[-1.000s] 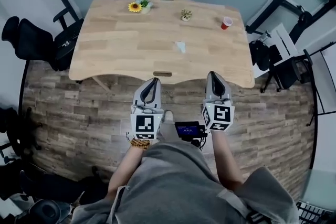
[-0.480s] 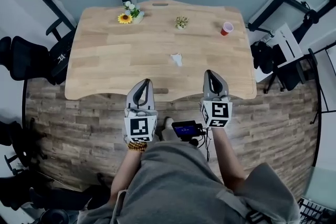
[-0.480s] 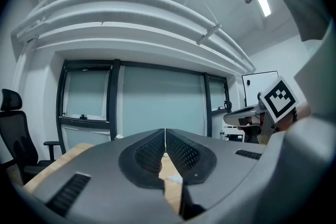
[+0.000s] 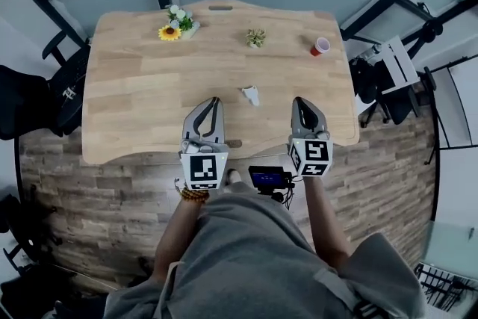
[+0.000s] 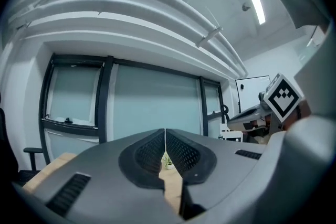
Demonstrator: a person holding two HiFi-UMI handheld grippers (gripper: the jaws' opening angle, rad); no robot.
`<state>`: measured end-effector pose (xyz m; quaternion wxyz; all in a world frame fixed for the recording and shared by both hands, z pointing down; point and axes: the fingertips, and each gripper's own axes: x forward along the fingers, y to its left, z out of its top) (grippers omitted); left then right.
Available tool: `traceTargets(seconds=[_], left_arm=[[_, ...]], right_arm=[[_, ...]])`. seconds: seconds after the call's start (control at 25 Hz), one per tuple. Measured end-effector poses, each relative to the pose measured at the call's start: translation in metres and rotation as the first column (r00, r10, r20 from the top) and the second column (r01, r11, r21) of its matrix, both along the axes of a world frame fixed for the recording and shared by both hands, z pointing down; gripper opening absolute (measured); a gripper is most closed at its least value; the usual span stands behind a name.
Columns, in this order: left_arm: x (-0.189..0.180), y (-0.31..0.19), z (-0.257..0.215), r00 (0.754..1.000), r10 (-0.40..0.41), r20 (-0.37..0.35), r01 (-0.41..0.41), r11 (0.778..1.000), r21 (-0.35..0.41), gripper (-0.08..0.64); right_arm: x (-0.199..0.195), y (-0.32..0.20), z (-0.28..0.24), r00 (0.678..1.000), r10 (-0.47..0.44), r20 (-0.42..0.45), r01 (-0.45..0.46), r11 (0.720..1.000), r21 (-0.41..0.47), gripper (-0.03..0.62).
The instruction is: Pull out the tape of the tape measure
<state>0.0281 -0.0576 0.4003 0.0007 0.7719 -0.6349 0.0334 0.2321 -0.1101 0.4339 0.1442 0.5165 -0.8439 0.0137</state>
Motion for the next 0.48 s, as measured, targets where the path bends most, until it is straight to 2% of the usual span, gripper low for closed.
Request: traceTargets(seconds=[0.2,0.32,0.48], left_arm=[[-0.03,-0.053,-0.027,0.996,0.083,-0.041,-0.08,0.995,0.061,0.015],[-0.036,-0.07,-0.018,0.987,0.14,-0.075,-0.137,0.99,0.041,0.015],[-0.032,-0.083,0.001,0.974,0.21,-0.09,-0.211,0.977,-0.005,0.015]], right_arm=[[-0.019,-0.017,-0.012,0.997,0.081,-0.011,-0.081,0.997,0.005,0.009],[-0.026,-0.019,-0.013,0.992,0.125,-0.016,-0.125,0.992,0.008,0.009],[-0.031,-0.021,0.002,0.99,0.139,-0.034,-0.14,0.99,-0.028,0.011]])
